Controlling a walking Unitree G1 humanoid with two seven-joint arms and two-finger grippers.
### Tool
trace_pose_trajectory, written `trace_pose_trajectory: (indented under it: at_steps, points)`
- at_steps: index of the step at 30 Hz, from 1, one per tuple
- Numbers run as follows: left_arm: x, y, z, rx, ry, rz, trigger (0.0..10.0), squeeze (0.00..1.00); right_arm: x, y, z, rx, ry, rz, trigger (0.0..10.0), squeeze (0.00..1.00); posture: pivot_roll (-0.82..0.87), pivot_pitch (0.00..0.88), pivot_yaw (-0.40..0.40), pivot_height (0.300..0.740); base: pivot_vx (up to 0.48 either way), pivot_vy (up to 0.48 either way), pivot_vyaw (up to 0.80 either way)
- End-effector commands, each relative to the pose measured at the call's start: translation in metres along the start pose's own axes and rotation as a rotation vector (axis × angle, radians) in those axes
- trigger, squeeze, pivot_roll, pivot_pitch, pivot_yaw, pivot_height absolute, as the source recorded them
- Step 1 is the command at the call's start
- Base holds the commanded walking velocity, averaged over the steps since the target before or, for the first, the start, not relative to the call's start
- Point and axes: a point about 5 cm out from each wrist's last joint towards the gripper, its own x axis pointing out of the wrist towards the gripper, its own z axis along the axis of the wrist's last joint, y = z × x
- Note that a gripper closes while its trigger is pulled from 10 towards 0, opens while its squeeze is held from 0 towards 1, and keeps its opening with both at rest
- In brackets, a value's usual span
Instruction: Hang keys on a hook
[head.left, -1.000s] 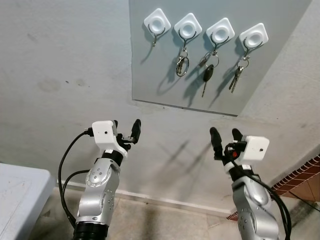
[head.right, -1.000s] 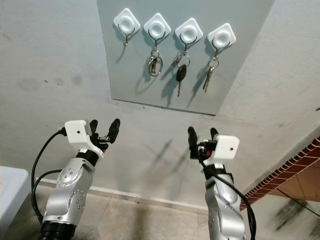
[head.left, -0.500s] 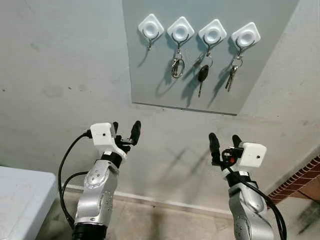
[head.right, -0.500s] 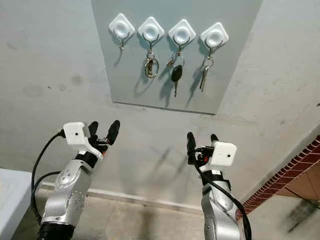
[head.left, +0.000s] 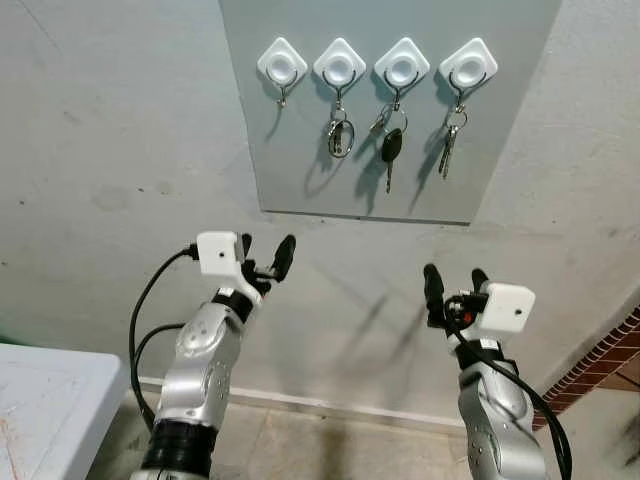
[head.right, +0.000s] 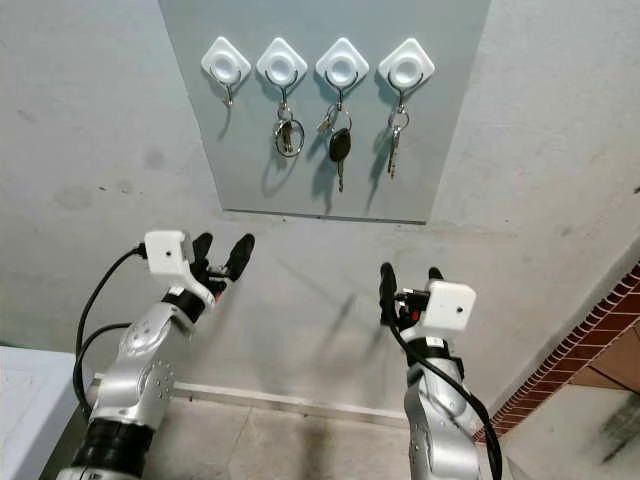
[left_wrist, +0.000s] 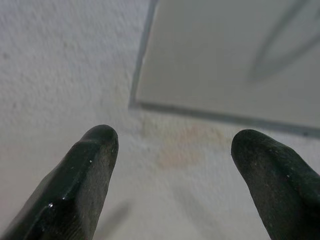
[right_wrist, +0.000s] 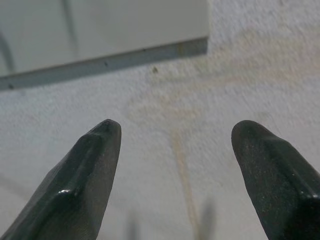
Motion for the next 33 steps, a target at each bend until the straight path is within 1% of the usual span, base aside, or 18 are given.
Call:
trace_pose_trajectory:
  at_steps: [1, 4, 9, 15, 17, 18, 19, 20, 22, 23, 25, 26, 27, 29, 30, 31, 32, 33]
  points:
    - [0.0, 0.009, 0.002, -0.003, -0.01, 0.029, 10.0, 0.0, 0.005, 0.002, 0.0, 0.003, -0.001, 0.007, 10.0, 0.0, -0.02, 0.0, 0.081, 0.74, 0.0, 0.0, 0.0]
    - [0.003, 0.01, 0.005, -0.018, -0.025, 0.039, 10.0, 0.0, 0.011, 0.003, 0.002, -0.001, -0.007, 0.028, 10.0, 0.0, -0.01, 0.0, 0.07, 0.74, 0.0, 0.0, 0.0]
    - [0.005, 0.015, 0.006, -0.008, -0.035, 0.062, 10.0, 0.0, 0.02, 0.004, 0.004, -0.017, -0.01, 0.057, 10.0, 0.0, 0.0, 0.0, 0.049, 0.74, 0.0, 0.0, 0.0]
    - [0.002, 0.019, 0.004, -0.006, -0.038, 0.074, 10.0, 0.0, 0.022, 0.003, 0.003, -0.03, -0.007, 0.061, 10.0, 0.0, 0.0, 0.0, 0.041, 0.74, 0.0, 0.0, 0.0]
    - [-0.006, 0.017, -0.003, 0.051, -0.025, 0.057, 10.0, 0.0, 0.02, 0.0, 0.005, -0.044, -0.016, 0.064, 10.0, 0.0, 0.0, 0.0, 0.035, 0.74, 0.0, 0.0, 0.0]
    - [-0.013, 0.012, -0.007, 0.079, -0.026, 0.036, 10.0, 0.0, 0.016, -0.003, 0.006, -0.057, -0.027, 0.063, 10.0, 0.0, 0.0, 0.0, 0.031, 0.74, 0.0, 0.0, 0.0]
    - [-0.016, 0.009, -0.009, 0.079, -0.027, 0.025, 10.0, 0.0, 0.013, -0.003, 0.007, -0.073, -0.029, 0.07, 10.0, 0.0, 0.0, 0.0, 0.028, 0.74, 0.0, 0.0, 0.0]
    - [-0.025, 0.004, -0.012, 0.078, -0.031, -0.014, 10.0, 0.0, 0.007, -0.001, 0.006, -0.097, -0.033, 0.088, 10.0, 0.0, 0.0, 0.0, 0.024, 0.74, 0.0, 0.0, 0.0]
    - [-0.03, 0.002, -0.013, 0.082, -0.036, -0.034, 10.0, 0.0, 0.004, 0.0, 0.007, -0.102, -0.036, 0.096, 10.0, 0.0, 0.0, 0.0, 0.024, 0.74, 0.0, 0.0, 0.0]
    - [-0.039, 0.002, -0.02, 0.103, -0.016, -0.041, 10.0, 0.0, -0.003, 0.001, 0.005, -0.099, -0.032, 0.106, 10.0, 0.0, 0.0, 0.0, 0.02, 0.74, 0.0, 0.0, 0.0]
    - [-0.049, 0.004, -0.025, 0.104, -0.008, -0.04, 10.0, 0.0, -0.011, 0.003, 0.003, -0.086, -0.027, 0.119, 10.0, 0.0, 0.0, 0.0, 0.016, 0.74, 0.0, 0.0, 0.0]
    - [-0.057, 0.007, -0.029, 0.107, 0.004, -0.037, 10.0, 0.0, -0.018, 0.003, -0.001, -0.093, -0.008, 0.137, 10.0, 0.0, 0.0, 0.0, 0.016, 0.74, 0.0, 0.0, 0.0]
    - [-0.057, 0.007, -0.029, 0.107, 0.004, -0.037, 10.0, 0.0, -0.018, 0.003, -0.001, -0.093, -0.008, 0.137, 10.0, 0.0, 0.0, 0.0, 0.016, 0.74, 0.0, 0.0, 0.0]
    - [-0.064, 0.012, -0.035, 0.128, 0.022, -0.018, 10.0, 0.0, -0.027, -0.002, -0.011, -0.102, 0.037, 0.137, 10.0, 0.0, 0.0, 0.0, 0.014, 0.74, 0.0, 0.0, 0.0]
    - [-0.064, 0.012, -0.035, 0.128, 0.022, -0.018, 10.0, 0.0, -0.027, -0.002, -0.011, -0.102, 0.037, 0.137, 10.0, 0.0, 0.0, 0.0, 0.014, 0.74, 0.0, 0.0, 0.0]
    - [-0.065, 0.014, -0.037, 0.129, 0.03, -0.007, 10.0, 0.0, -0.028, -0.004, -0.014, -0.107, 0.05, 0.129, 10.0, 0.0, 0.0, 0.0, 0.014, 0.74, 0.0, 0.0, 0.0]
    - [-0.067, 0.019, -0.044, 0.127, 0.052, 0.027, 10.0, 0.0, -0.03, -0.008, -0.021, -0.107, 0.077, 0.106, 10.0, 0.0, 0.0, 0.0, 0.008, 0.74, 0.0, 0.0, 0.0]
    - [-0.067, 0.019, -0.044, 0.127, 0.052, 0.027, 10.0, 0.0, -0.03, -0.008, -0.021, -0.107, 0.077, 0.106, 10.0, 0.0, 0.0, 0.0, 0.008, 0.74, 0.0, 0.0, 0.0]
